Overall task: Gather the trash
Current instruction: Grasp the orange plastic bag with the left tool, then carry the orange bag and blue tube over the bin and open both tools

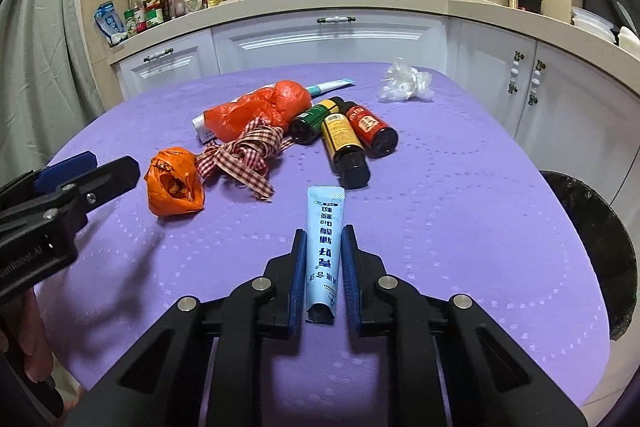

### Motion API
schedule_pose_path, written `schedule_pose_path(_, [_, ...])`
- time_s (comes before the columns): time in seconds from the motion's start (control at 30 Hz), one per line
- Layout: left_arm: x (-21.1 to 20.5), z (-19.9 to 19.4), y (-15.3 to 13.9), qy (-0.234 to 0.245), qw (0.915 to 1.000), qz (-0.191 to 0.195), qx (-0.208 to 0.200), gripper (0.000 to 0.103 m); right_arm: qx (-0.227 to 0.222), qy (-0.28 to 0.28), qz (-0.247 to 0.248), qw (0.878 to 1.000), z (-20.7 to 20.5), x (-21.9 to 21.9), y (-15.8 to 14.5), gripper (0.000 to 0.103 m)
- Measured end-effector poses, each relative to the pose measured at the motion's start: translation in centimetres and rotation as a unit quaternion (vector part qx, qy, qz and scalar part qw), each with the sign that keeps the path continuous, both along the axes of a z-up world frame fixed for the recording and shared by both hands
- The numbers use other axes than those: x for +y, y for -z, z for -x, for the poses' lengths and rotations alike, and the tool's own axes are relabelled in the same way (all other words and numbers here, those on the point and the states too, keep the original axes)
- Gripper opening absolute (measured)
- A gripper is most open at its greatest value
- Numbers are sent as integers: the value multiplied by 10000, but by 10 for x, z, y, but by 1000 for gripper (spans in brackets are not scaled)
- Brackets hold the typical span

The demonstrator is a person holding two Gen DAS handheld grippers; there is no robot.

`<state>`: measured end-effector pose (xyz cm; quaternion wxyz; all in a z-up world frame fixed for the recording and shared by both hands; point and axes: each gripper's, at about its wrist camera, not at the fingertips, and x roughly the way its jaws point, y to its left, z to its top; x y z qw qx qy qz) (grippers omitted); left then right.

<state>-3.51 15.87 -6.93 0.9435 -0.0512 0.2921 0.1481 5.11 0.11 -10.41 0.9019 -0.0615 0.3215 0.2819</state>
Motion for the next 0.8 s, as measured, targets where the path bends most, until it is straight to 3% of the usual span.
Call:
schedule_pose_path(0.2, [-7, -14, 8, -12, 9999, -46, 126, 70, 3, 115, -83, 9999, -4, -15, -2, 19])
schedule_pose_path(0.33, [-10, -22, 9, 8, 9997, -91, 226, 64, 3, 174, -131, 9998, -6, -23, -3, 19])
schedule_pose_path(0.57, [-10, -26, 16, 136, 9990, 33, 415, 26, 1, 224, -195, 9996, -8, -29, -2, 19])
schedule_pose_path(0.8, [-11, -14, 14, 174, 9993, 9, 345, 24, -58, 327, -180, 9993, -8, -40, -4, 19])
